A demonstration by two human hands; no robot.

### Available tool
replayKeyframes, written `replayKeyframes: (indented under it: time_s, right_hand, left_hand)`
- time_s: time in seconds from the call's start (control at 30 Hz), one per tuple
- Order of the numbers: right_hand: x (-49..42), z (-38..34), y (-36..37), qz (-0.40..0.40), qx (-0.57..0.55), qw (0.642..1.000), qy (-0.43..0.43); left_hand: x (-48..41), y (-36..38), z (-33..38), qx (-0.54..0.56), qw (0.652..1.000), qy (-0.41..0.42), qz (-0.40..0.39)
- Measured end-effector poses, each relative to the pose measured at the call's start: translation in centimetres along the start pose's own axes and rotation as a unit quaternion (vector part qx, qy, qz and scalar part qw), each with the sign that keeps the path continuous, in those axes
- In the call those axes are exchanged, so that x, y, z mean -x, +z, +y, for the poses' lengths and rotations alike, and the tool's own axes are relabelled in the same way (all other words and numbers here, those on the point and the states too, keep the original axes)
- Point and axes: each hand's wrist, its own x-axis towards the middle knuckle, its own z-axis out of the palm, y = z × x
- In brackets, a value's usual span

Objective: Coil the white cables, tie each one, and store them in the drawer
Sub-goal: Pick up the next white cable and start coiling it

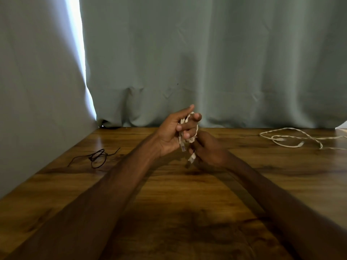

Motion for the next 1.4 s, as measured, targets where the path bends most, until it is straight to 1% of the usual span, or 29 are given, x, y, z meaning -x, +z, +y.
replayKeyframes:
  time_s: [0.1,0.2,0.3,0.37,0.6,0.7,0.8,0.83,0.87,0.9,0.97,1.03,1.1,1.17,1.27,1.4]
  right_hand:
    - [-0.2,-1.2,0.2,-0.075,-0.002,0.996,0.057]
    - [-0.4,-1.6,0.1,-0.093,-0.067,0.986,0.117]
    - [-0.5,-1.6,0.5,-0.073,-0.23,0.958,0.153]
    - [-0.5,-1.9,0.8,-0.048,-0.284,0.942,0.175]
    - [-0.2,-2.1,0.8,0.003,-0.337,0.918,0.21]
    - [-0.2,-2.3,1.2,0.001,-0.377,0.898,0.227]
    - [-0.2,-2.4,1.4,-0.01,-0.398,0.891,0.217]
    - [-0.2,-2.4,1.4,-0.015,-0.395,0.896,0.204]
    - [-0.3,-2.4,1.4,-0.02,-0.378,0.907,0.183]
    - [-0.3,-2.3,1.5,-0.021,-0.343,0.926,0.154]
    - [-0.3,-2.3,1.6,-0.002,-0.23,0.97,0.079]
    - [-0.1,-2.4,1.6,0.033,-0.089,0.995,-0.003]
    - [0.0,-2.6,1.2,0.068,0.028,0.995,-0.071]
    - [-0.1,-2.7,0.7,0.102,0.074,0.986,-0.111]
    - [-0.3,-2.8,0.2,0.14,0.104,0.973,-0.152]
    - [-0.1,-2.9,0.0,0.152,0.103,0.966,-0.183]
  left_hand:
    - [-0.4,-0.6,-0.4,-0.008,0.995,0.016,0.099]
    - [-0.7,-0.6,-0.6,-0.025,0.986,0.033,0.159]
    - [-1.2,-0.1,-1.0,-0.037,0.98,0.056,0.189]
    - [-1.3,0.0,-1.2,-0.037,0.975,0.072,0.205]
    - [-1.1,-0.5,-1.1,-0.052,0.954,0.117,0.273]
    - [-1.2,-0.2,-1.1,-0.05,0.95,0.125,0.282]
    - [-1.1,-0.3,-1.0,-0.048,0.946,0.135,0.291]
    - [-1.1,-0.3,-0.8,-0.04,0.944,0.142,0.294]
    - [-1.1,-0.5,-0.7,-0.029,0.942,0.15,0.299]
    - [-1.1,-0.6,-0.5,-0.02,0.94,0.157,0.303]
    - [-1.0,-0.7,-0.2,-0.013,0.937,0.167,0.307]
    - [-1.0,-0.9,0.0,-0.014,0.935,0.169,0.313]
    - [-1.1,-1.0,0.1,-0.02,0.932,0.166,0.323]
    - [-1.1,-1.2,0.0,-0.029,0.929,0.16,0.331]
    - [-1.1,-0.9,-0.1,-0.058,0.923,0.162,0.345]
    - [-1.1,-0.7,-0.3,-0.128,0.913,0.173,0.346]
